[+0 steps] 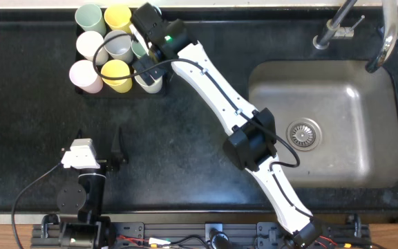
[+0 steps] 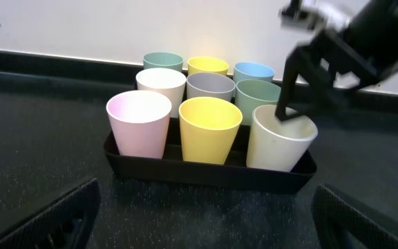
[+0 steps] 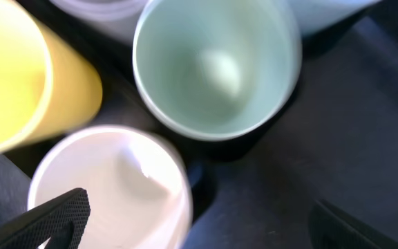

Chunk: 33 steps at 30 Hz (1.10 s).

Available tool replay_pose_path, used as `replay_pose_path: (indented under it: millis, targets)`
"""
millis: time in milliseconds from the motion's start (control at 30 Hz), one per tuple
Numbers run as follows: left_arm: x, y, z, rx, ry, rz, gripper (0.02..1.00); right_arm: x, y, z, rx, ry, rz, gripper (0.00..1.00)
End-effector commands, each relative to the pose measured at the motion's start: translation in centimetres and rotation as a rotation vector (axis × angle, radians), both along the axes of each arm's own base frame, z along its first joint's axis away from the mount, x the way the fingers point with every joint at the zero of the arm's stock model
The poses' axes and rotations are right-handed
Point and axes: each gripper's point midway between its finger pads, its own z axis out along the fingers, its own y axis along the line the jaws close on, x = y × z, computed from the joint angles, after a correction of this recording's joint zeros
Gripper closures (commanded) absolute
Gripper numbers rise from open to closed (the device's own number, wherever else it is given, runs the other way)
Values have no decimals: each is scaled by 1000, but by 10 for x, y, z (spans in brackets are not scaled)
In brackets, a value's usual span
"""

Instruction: Store Cups

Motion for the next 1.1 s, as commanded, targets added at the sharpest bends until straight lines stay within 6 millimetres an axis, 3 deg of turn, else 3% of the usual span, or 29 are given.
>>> replay_pose_path:
  millis: [33,133,233,367,500,567,633,767,833,967,1100]
  targets:
    - [0,0,1,18,-6,-4,20,25,-13,64,24,-193,-103,3]
    - [0,0,1,18,-6,-4,20,28,-32,115,80,-267,-172,5]
    - [0,0,1,18,-6,-4,20,22,-70,174,145,-321,-251,5]
    - [0,0,1,18,-6,-4,20,3,-159,243,174,-378,-411,3]
    - [0,0,1,18,-6,-4,20,-22,-259,283,157,-424,-634,3]
    - [0,0,1,18,-6,-4,20,-51,-305,286,133,-403,-728,3]
    - [0,0,1,18,-6,-4,20,-85,-336,279,122,-370,-805,3]
    - [0,0,1,18,-6,-4,20,-164,-359,242,153,-303,-840,3]
    - [0,0,1,18,-6,-4,20,-207,-368,207,170,-349,-849,3]
    - [0,0,1,18,-6,-4,20,-241,-374,171,259,-524,-849,5]
    - [0,0,1,18,-6,-4,20,-259,-384,161,375,-780,-860,5]
